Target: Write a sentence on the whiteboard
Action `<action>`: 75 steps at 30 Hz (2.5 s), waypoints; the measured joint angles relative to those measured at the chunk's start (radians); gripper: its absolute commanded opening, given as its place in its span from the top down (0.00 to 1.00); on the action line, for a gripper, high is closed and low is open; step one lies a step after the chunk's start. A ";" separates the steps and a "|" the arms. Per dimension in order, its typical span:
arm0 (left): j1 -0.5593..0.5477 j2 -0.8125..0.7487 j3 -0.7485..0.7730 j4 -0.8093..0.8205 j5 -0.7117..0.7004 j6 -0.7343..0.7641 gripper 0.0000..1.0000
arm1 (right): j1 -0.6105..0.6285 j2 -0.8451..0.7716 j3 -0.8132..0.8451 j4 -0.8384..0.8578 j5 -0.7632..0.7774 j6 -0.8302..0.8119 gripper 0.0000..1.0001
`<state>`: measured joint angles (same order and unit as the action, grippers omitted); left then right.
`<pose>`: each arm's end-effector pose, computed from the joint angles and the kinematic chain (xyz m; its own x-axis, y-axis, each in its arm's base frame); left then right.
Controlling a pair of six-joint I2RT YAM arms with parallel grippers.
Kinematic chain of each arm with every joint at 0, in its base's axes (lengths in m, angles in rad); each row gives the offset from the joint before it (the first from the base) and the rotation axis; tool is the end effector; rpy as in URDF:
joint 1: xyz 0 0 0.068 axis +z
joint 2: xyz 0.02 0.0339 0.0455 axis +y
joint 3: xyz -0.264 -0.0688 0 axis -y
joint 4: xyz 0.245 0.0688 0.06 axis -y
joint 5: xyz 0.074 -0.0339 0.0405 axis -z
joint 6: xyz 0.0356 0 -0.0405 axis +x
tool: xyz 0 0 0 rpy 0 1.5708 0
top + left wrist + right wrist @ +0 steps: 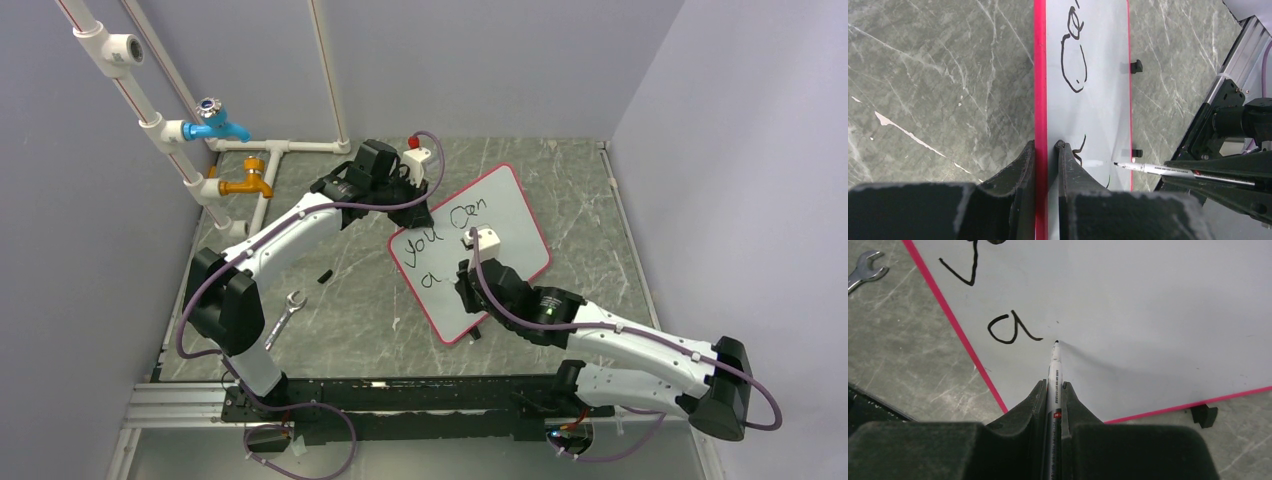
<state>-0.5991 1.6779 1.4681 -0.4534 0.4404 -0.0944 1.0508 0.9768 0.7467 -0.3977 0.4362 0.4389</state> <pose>0.3086 -0.2291 0.3183 -0.5804 0.2931 -0.7598 0.7361 0.5878 -0.3356 0.1176 0.1752 0.2724 -0.5262 -0.1439 -0.8381 -0.4342 0.8929 0.1193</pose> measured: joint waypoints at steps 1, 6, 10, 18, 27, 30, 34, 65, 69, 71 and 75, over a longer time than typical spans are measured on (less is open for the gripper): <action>0.000 0.000 0.000 0.000 0.000 0.000 1.00 | 0.000 -0.005 0.001 -0.008 0.010 0.003 1.00; 0.000 -0.011 -0.007 0.001 -0.001 0.000 1.00 | 0.000 -0.033 0.025 -0.021 0.042 0.008 1.00; 0.000 -0.013 -0.003 -0.006 -0.001 0.000 1.00 | 0.000 -0.053 0.040 -0.014 0.064 0.006 1.00; 0.000 -0.013 0.004 -0.020 0.000 0.001 1.00 | 0.000 -0.058 0.040 0.040 0.061 -0.018 1.00; 0.002 -0.019 -0.019 0.005 0.006 0.000 1.00 | -0.001 0.012 0.040 0.089 0.061 -0.046 1.00; 0.001 -0.028 -0.026 0.009 0.006 0.000 1.00 | -0.001 0.037 0.040 0.093 0.061 -0.046 1.00; 0.001 -0.031 -0.032 0.015 0.006 0.000 1.00 | -0.001 0.050 0.040 0.094 0.061 -0.046 1.00; 0.005 -0.032 -0.035 0.015 0.005 0.000 1.00 | -0.002 -0.002 -0.036 0.129 -0.044 -0.007 1.00; 0.005 -0.032 -0.035 0.015 0.005 0.000 1.00 | -0.002 -0.004 -0.036 0.110 -0.029 0.009 1.00; 0.005 -0.032 -0.035 0.015 0.005 0.000 1.00 | -0.002 -0.006 -0.036 0.096 -0.017 0.013 1.00; 0.005 -0.032 -0.035 0.018 0.006 0.000 1.00 | -0.002 -0.012 -0.035 0.069 0.010 0.018 1.00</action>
<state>-0.5941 1.6463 1.4326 -0.4355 0.4469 -0.0940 1.0489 0.9646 0.7116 -0.3283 0.4458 0.4572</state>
